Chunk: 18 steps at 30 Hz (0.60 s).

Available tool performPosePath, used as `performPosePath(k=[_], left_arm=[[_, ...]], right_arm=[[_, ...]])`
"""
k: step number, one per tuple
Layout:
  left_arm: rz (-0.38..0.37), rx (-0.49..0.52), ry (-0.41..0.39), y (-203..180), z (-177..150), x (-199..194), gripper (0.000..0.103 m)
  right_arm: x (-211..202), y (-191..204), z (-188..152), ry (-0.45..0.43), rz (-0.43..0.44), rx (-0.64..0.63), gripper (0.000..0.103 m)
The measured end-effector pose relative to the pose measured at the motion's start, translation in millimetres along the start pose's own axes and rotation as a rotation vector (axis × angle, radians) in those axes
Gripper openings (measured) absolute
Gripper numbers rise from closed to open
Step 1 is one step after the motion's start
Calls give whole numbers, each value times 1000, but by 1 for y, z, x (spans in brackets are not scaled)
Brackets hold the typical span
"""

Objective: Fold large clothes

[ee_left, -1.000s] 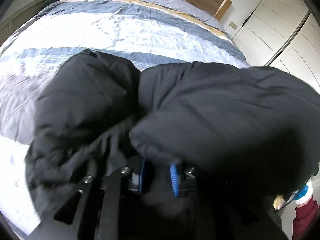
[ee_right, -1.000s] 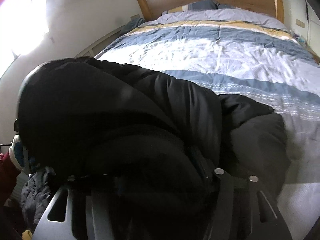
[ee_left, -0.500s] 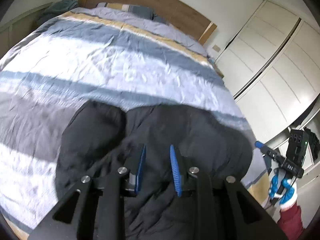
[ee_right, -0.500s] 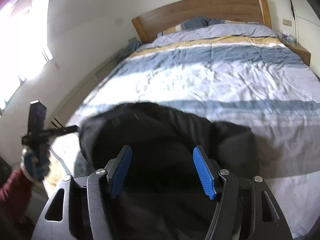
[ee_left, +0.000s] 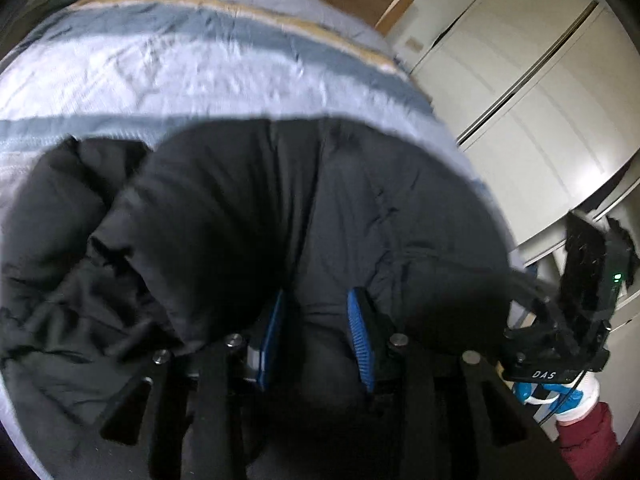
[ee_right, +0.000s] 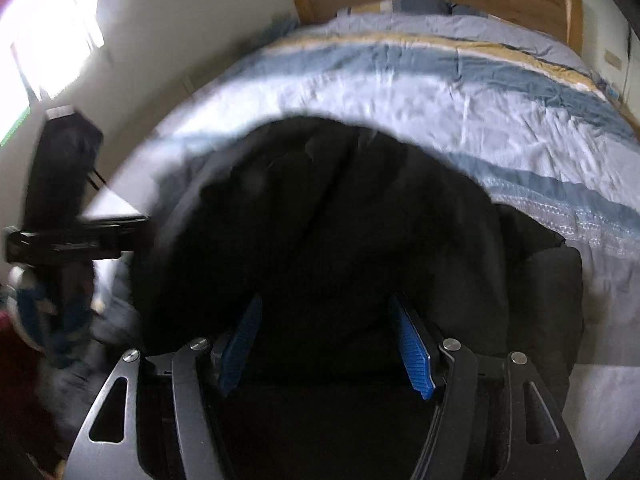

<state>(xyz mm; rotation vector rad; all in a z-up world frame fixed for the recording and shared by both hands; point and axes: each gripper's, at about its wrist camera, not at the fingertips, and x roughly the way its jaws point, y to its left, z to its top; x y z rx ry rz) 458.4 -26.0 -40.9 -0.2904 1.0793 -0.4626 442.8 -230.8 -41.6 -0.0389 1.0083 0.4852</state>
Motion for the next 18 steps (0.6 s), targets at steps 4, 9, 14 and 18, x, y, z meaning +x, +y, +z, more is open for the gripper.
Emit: performPosePath(k=[4, 9, 14, 18], left_arm=[[43, 19, 30, -4, 19, 28, 31], [90, 16, 62, 7, 30, 61, 31], [90, 2, 78, 19, 15, 83, 31], [130, 25, 83, 9, 14, 78, 31]], right_arm=[[18, -17, 14, -1, -71, -15, 65], [43, -40, 31, -1, -101, 0, 65], [77, -48, 8, 51, -103, -15, 66], [82, -45, 6, 72, -134, -31, 65]])
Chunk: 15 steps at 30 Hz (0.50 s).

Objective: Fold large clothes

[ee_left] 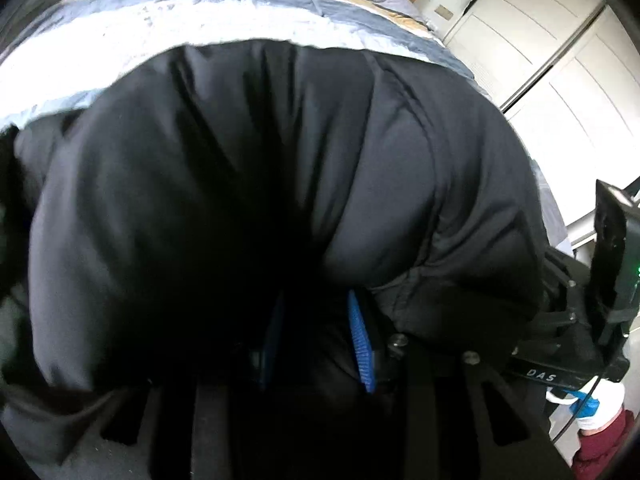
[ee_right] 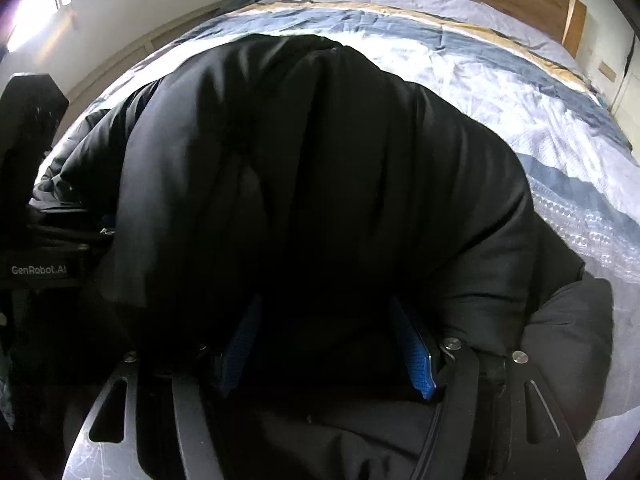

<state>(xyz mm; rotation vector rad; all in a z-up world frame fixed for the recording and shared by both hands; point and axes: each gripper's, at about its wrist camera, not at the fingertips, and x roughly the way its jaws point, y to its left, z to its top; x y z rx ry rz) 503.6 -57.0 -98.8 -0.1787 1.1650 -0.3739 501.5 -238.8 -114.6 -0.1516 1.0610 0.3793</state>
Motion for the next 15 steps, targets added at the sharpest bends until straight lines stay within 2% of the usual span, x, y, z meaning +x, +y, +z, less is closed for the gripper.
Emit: performPosePath(k=[4, 6, 11, 15], left_arm=[[8, 41, -36, -6, -9, -30, 32], [-2, 51, -80, -6, -14, -56, 32], [-21, 4, -195, 10, -2, -106, 32], [39, -38, -222, 31, 10, -108, 35]], right_arm=[[-36, 0, -6, -30, 14, 1, 65], [-59, -1, -8, -57, -3, -5, 65], [-119, 5, 1, -169, 18, -10, 66], [-121, 22, 22, -221, 79, -22, 69]])
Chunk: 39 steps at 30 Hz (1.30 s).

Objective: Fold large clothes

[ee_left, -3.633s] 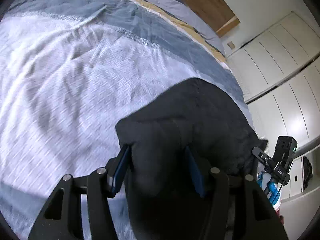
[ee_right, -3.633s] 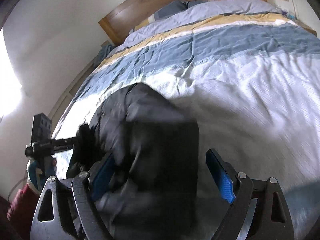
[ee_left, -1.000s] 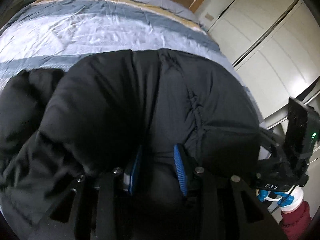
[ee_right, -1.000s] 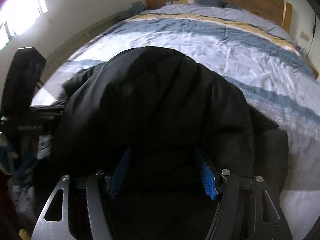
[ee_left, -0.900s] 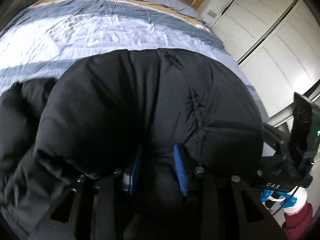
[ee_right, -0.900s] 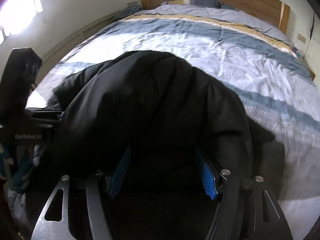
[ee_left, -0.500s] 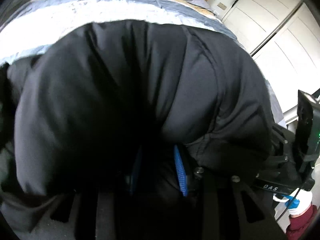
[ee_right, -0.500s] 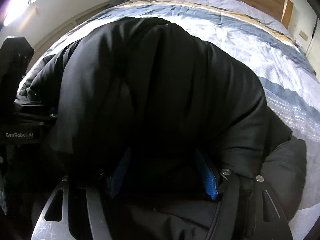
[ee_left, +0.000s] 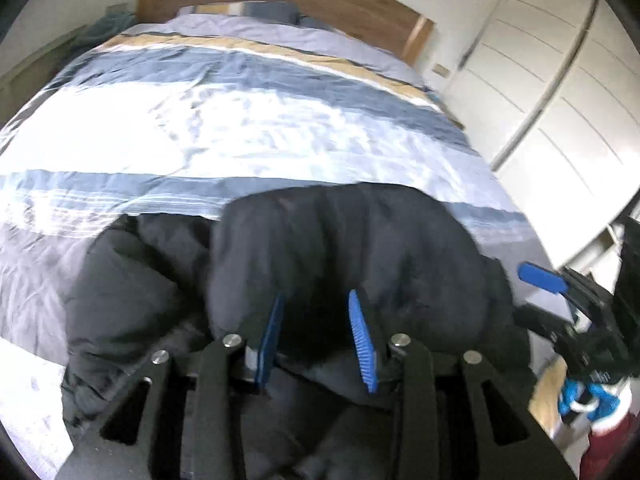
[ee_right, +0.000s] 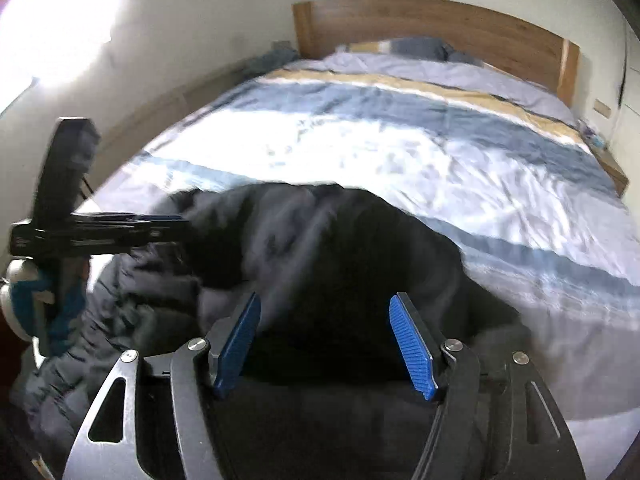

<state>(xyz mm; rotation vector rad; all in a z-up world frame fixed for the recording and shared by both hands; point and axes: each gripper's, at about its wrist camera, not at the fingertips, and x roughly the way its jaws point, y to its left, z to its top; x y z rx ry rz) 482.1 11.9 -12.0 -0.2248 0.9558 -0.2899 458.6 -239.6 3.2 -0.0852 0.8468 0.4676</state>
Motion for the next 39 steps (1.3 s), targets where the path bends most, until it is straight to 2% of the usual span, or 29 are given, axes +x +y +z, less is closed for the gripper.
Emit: performPosePath(k=[3, 6, 8, 12, 14, 18, 21, 24, 27, 32, 37, 39], left_arm=[[28, -13, 39, 13, -8, 24, 35], [57, 3, 75, 12, -22, 49, 35], [81, 34, 94, 13, -32, 62, 36], [121, 76, 127, 4, -34, 78, 42], [109, 63, 93, 0, -32, 62, 42], [77, 15, 5, -4, -31, 10, 42], [95, 19, -30, -9, -37, -36, 42], [78, 4, -61, -9, -49, -82, 42], [55, -14, -43, -2, -70, -132, 44], [110, -22, -89, 18, -110, -211, 58], [152, -49, -126, 51, -159, -275, 62], [160, -76, -123, 72, -183, -294, 63]], right_arm=[[30, 10, -4, 28, 18, -4, 70], [70, 10, -20, 113, -13, -23, 69], [99, 1, -36, 194, -4, 7, 69], [114, -7, -49, 236, -9, 14, 70], [107, -5, -46, 228, -19, 9, 70], [63, -3, -40, 141, -47, 21, 70], [13, -1, -37, 83, -64, 33, 70], [-40, 8, -41, 35, -77, 38, 70], [-97, 11, -54, -13, -62, 70, 76], [-194, 11, -95, -88, -78, 112, 87], [-260, 5, -148, -98, -117, 152, 101], [-276, 2, -171, -88, -130, 174, 101]])
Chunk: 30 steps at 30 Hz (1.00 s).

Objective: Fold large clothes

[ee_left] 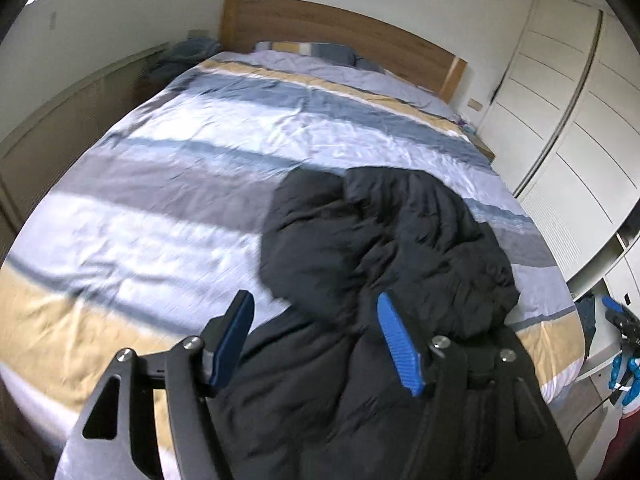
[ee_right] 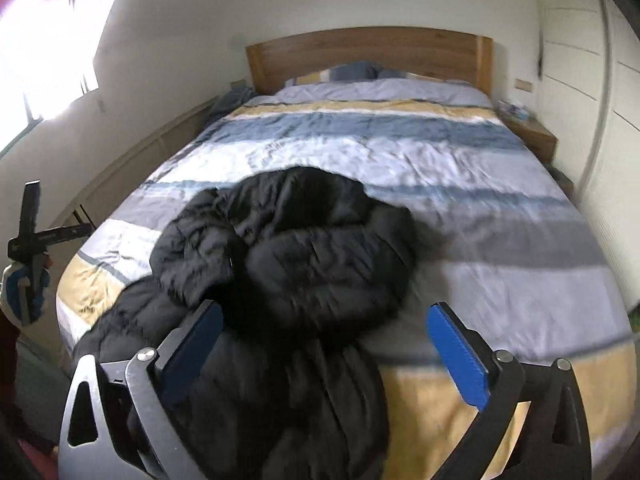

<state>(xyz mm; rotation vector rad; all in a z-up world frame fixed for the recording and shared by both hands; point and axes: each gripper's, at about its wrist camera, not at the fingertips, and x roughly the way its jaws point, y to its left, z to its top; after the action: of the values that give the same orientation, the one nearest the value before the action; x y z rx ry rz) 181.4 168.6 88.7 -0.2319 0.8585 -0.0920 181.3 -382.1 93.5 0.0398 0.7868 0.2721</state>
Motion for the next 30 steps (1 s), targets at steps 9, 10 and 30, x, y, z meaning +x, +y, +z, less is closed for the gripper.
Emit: performPosePath(k=[9, 10, 30], left_arm=[[-63, -182, 99, 113, -108, -26, 63], [-76, -210, 107, 122, -118, -25, 63], [-579, -652, 173, 183, -231, 44, 63]], right_arm=[[-41, -43, -115, 52, 39, 257, 103], [-36, -46, -131, 74, 46, 290, 103], [58, -61, -251, 303, 279, 657, 103]])
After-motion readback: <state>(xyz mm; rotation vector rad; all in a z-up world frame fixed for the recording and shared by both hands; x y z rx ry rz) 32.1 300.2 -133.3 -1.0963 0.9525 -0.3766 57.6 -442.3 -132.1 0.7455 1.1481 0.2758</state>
